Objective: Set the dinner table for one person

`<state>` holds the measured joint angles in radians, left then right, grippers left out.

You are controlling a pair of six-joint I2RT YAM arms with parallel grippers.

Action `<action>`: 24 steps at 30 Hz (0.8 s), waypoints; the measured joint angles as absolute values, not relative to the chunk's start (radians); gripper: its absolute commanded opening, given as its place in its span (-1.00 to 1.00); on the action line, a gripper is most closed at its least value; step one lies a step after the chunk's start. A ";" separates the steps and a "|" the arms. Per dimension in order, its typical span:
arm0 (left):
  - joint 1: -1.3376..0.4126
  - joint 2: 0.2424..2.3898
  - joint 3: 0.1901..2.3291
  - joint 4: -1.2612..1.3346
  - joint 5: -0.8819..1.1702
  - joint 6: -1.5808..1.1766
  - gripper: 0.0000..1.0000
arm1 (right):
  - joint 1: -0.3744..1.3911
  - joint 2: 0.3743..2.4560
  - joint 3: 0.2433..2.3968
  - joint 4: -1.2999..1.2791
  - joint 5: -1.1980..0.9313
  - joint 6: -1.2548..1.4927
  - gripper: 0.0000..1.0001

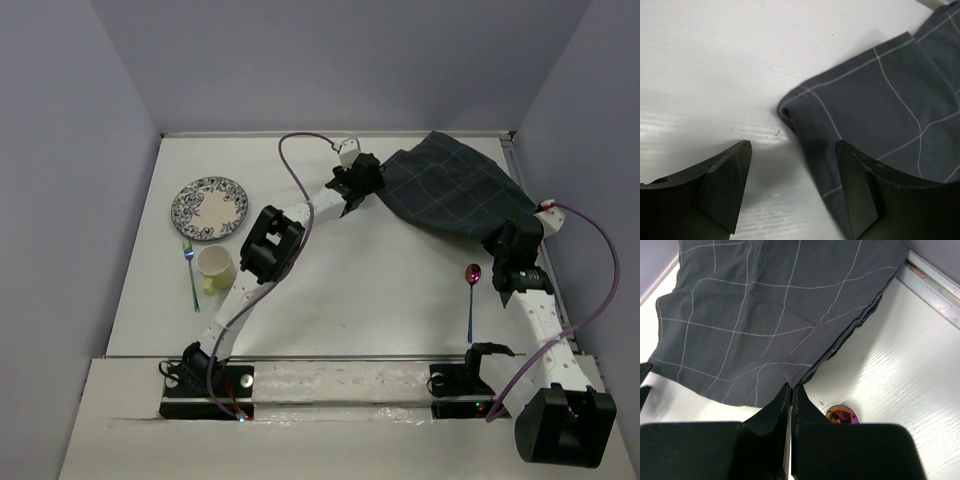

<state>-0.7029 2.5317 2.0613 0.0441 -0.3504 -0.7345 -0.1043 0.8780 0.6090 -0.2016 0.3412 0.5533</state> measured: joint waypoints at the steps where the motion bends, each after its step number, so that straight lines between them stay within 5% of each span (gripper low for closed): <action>1: -0.696 2.553 2.098 0.031 -0.347 -0.743 0.49 | -0.104 0.878 0.609 -0.202 0.338 0.553 -1.00; 11: -0.680 2.660 2.312 -0.047 -0.292 -0.795 0.29 | -0.104 0.879 0.607 -0.201 0.327 0.553 -1.00; 18: -0.693 2.661 2.308 -0.053 -0.279 -0.833 -0.19 | -0.104 0.879 0.607 -0.201 0.321 0.553 -1.00; 24: -0.691 2.661 2.284 -0.045 -0.275 -0.866 -0.09 | -0.104 0.879 0.607 -0.200 0.320 0.550 -1.00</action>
<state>-0.6914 2.6606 2.2837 -0.0448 -0.2749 -0.8661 -0.1043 0.8791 0.6067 -0.2005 0.3202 0.5495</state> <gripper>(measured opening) 0.423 0.021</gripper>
